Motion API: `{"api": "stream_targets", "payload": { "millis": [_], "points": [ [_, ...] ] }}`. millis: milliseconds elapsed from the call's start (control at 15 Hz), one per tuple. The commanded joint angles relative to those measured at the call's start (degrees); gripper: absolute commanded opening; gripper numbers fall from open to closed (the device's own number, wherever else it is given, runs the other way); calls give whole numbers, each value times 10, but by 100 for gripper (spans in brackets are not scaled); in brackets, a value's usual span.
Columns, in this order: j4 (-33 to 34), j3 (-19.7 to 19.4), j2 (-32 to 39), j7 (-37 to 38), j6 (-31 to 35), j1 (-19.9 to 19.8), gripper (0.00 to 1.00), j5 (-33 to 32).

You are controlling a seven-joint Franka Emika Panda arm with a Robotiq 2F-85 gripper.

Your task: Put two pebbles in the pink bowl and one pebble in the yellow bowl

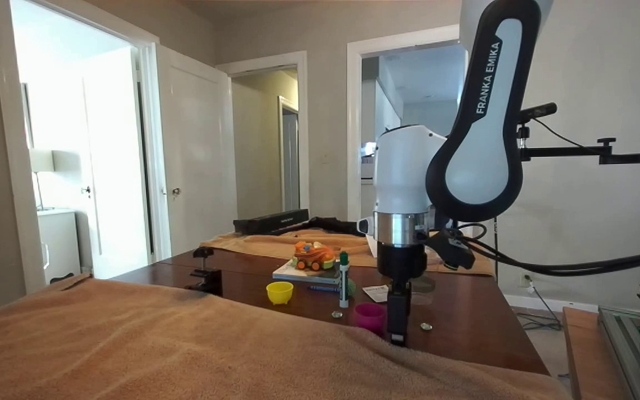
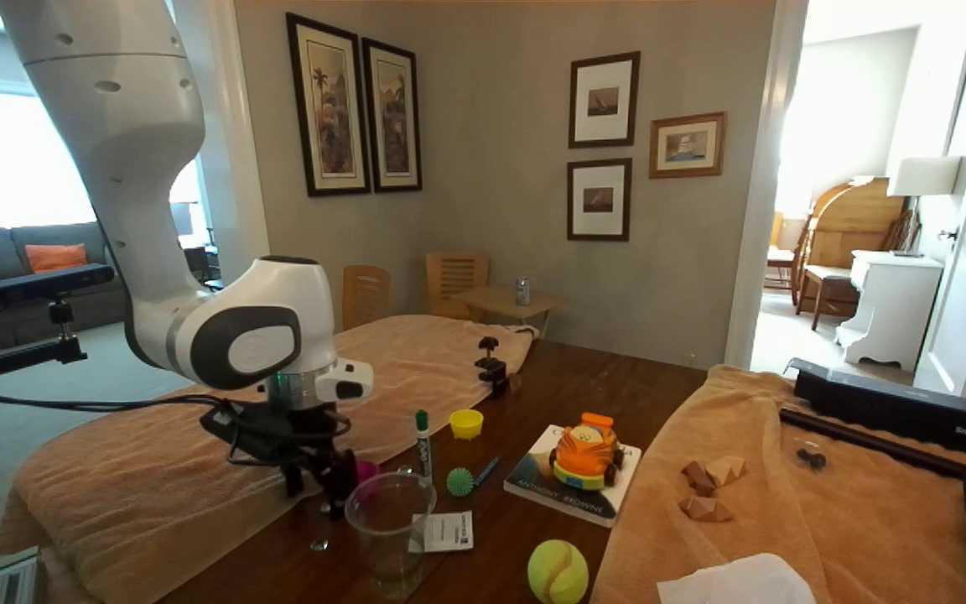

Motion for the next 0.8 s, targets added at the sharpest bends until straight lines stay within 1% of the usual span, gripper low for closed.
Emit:
{"api": "stream_targets", "payload": {
  "millis": [0, 67, 200, 333, 467, 533, 600, 733],
  "points": [
    [0, -4, -16, 0, -16, -5, 81, 8],
    [0, -7, -16, 0, -16, -5, 68, 7],
    [0, -9, -19, 1, -15, -5, 52, 5],
    [0, -10, -24, 2, -15, -5, 42, 5],
    [0, -12, -28, 4, -16, -3, 40, 1],
    [0, -13, -30, 4, -17, -3, 37, -1],
    [0, -14, -30, 5, -17, -3, 41, -1],
    [0, -17, -29, 4, -18, -5, 44, 0]
  ]
}}
